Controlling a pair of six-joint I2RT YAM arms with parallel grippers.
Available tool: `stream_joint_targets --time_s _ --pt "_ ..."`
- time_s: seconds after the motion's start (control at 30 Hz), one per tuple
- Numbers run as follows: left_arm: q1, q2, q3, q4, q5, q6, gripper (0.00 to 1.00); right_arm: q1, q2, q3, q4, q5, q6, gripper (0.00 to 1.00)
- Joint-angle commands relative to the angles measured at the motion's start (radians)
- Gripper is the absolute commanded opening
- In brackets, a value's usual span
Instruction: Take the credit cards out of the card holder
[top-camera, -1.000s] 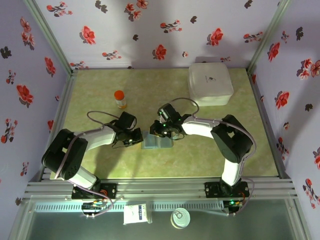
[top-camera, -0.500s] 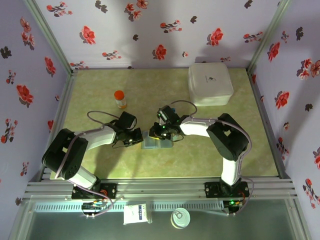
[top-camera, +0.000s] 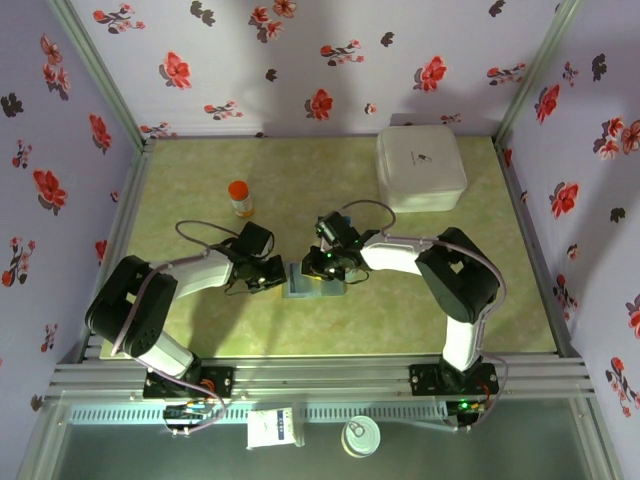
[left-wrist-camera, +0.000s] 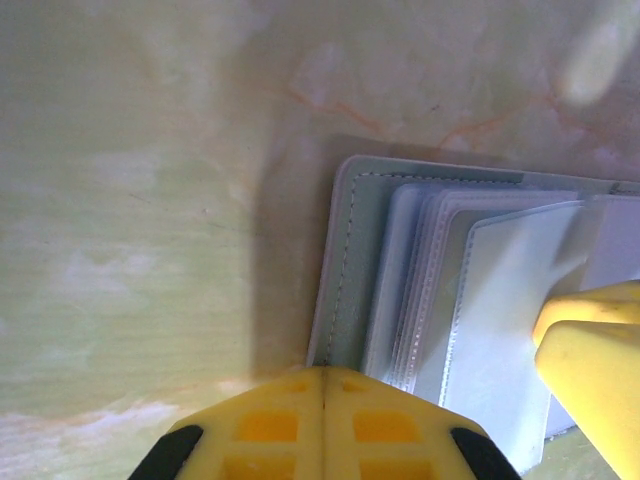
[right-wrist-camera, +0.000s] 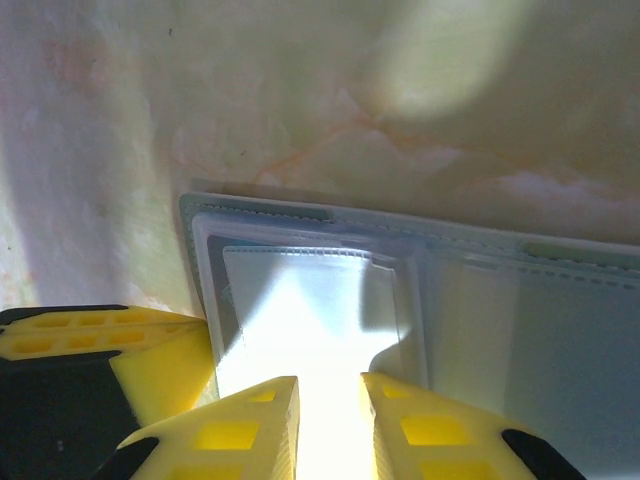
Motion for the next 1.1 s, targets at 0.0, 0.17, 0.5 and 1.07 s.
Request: stream_joint_targets --time_s 0.0,0.17,0.5,1.07 --pt "-0.008 0.025 0.007 -0.044 -0.030 0.028 0.05 -0.002 -0.026 -0.031 -0.048 0.042 -0.019 0.23" --pt "-0.008 0.023 0.002 -0.045 -0.030 0.028 0.05 -0.006 -0.033 -0.042 -0.028 0.040 -0.013 0.23" --pt "-0.008 0.022 0.012 -0.054 -0.031 0.032 0.05 -0.032 -0.052 -0.099 0.041 0.028 0.014 0.23" --pt "-0.008 -0.097 0.030 -0.041 -0.021 -0.025 0.10 -0.055 -0.058 -0.187 0.188 -0.014 0.080 0.22"
